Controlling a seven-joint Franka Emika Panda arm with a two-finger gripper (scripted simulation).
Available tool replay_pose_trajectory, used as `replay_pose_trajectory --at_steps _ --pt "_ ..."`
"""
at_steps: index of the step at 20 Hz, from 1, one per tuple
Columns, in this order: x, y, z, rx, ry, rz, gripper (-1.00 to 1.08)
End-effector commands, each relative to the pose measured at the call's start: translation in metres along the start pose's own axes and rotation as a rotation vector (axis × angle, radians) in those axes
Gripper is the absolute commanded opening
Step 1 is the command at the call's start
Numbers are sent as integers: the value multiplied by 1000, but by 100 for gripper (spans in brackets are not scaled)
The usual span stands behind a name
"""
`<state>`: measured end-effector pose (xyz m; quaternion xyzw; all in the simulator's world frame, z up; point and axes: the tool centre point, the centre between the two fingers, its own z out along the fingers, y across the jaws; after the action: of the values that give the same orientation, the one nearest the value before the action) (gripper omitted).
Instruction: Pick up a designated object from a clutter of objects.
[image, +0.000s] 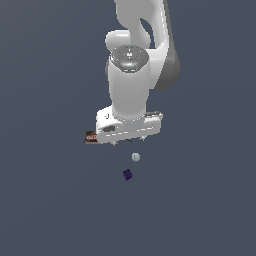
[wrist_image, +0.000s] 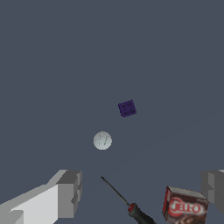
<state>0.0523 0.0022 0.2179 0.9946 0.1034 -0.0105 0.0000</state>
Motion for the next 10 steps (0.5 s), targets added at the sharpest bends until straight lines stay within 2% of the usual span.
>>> replay_pose_trajectory --at_steps 1,10 --pt "12 3 23 -3 2 -52 100" --pt "42 12 100 -7 13 -217 100"
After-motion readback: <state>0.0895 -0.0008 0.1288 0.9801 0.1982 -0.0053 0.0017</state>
